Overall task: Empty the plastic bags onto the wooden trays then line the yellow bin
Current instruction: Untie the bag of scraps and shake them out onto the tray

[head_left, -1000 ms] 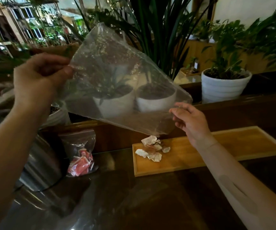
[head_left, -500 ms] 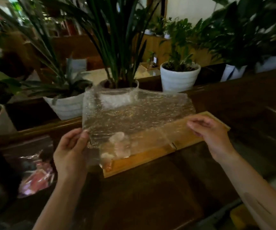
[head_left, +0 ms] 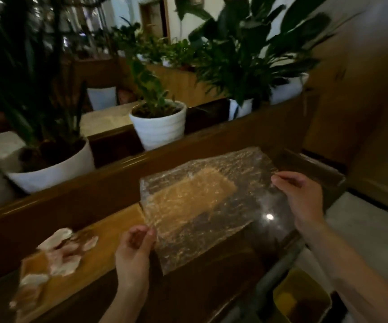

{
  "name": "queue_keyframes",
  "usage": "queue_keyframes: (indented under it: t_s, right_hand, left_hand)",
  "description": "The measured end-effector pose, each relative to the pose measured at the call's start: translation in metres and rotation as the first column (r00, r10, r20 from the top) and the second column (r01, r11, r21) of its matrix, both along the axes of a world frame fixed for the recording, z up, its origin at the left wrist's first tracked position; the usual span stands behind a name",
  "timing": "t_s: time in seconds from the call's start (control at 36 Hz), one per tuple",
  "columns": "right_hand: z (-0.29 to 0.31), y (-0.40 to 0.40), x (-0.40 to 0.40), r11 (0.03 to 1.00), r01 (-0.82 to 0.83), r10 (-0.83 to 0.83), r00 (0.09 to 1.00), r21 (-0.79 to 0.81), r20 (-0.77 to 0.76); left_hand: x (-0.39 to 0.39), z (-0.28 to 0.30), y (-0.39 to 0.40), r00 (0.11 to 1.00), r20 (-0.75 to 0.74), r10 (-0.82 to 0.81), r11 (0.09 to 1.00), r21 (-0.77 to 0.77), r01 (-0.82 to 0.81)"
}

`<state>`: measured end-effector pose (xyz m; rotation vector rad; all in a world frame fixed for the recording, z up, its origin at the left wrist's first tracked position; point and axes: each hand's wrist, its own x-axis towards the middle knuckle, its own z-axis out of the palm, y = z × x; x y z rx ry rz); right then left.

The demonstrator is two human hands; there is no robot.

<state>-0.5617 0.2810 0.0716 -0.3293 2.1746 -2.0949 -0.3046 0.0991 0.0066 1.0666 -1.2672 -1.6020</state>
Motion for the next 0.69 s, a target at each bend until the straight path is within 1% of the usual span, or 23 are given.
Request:
queue_keyframes:
  t_s: [0.06,0.28,0.33,0.42,0.5,0.58,0.69]
  right_hand:
    - [-0.006,0.012,-0.026,1.000,-0.001,0.001,1.000,0.012,0.000]
    - [-0.020,0.056,-0.124,0.998,-0.025,0.024,1.000,0.052,0.016]
    - [-0.021,0.063,-0.143,0.997,-0.033,0.034,0.999,0.069,-0.003]
    - [-0.018,0.068,-0.172,0.992,-0.044,0.052,0.997,0.117,-0.062]
    - [-0.021,0.066,-0.201,0.989,-0.047,0.054,0.998,0.137,-0.045]
    - [-0.026,0.062,-0.232,0.985,-0.069,0.075,0.997,0.159,-0.029]
    - [-0.032,0.050,-0.267,0.981,-0.088,0.093,0.996,0.173,-0.018]
  left_hand:
    - [-0.025,-0.004,0.009,0.999,0.016,-0.035,0.999,0.019,0.035]
    - [-0.111,-0.020,0.041,0.984,0.058,-0.168,0.986,0.012,0.168]
    - [-0.128,-0.021,0.046,0.977,0.067,-0.202,0.979,-0.025,0.204]
    - [-0.155,-0.018,0.052,0.961,0.136,-0.242,0.964,-0.075,0.254]
    - [-0.179,-0.016,0.052,0.941,0.195,-0.276,0.952,-0.078,0.295]
    - [-0.201,-0.012,0.049,0.916,0.265,-0.301,0.932,-0.120,0.341]
    - [-0.226,-0.008,0.042,0.899,0.304,-0.315,0.907,-0.181,0.379]
